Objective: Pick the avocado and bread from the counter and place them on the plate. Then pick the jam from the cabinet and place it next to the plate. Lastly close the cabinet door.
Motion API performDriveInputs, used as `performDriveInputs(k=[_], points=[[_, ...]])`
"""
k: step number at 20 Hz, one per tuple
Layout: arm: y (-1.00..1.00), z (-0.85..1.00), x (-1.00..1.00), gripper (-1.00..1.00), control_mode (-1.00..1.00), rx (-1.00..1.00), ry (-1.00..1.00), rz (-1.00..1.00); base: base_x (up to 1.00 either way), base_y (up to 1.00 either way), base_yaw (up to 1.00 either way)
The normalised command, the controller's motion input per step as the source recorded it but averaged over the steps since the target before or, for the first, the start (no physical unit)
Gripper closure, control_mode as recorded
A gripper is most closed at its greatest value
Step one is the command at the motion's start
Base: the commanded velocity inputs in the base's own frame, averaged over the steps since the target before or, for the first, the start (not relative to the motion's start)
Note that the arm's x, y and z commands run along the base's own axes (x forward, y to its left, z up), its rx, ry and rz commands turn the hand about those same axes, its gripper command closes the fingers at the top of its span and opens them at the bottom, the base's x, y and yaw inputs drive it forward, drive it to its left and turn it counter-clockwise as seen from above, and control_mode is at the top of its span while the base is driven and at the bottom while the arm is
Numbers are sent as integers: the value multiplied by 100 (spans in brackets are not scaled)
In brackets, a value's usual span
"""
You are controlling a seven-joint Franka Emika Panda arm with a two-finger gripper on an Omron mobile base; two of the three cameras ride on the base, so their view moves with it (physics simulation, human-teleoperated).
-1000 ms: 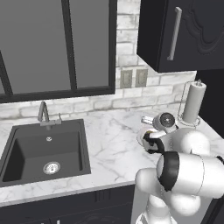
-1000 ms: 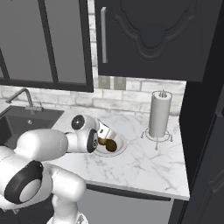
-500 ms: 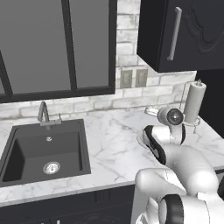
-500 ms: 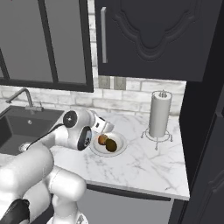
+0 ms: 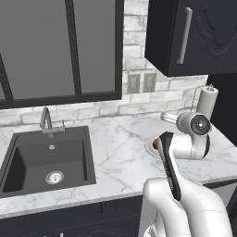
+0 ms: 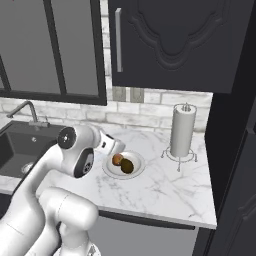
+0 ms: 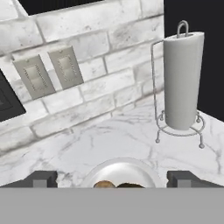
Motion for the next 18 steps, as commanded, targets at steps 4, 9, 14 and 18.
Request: performDriveInputs(k=[4,9,14,18], points=[[2,29,-71,-100,-100,0,2,1,0,0,0],[8,27,-68,-100,-100,0,4,7,0,0,0],[9,24,-69,-100,-100,0,6,7,0,0,0],[14,2,-65,-100,-100,0,0,5,0,0,0]])
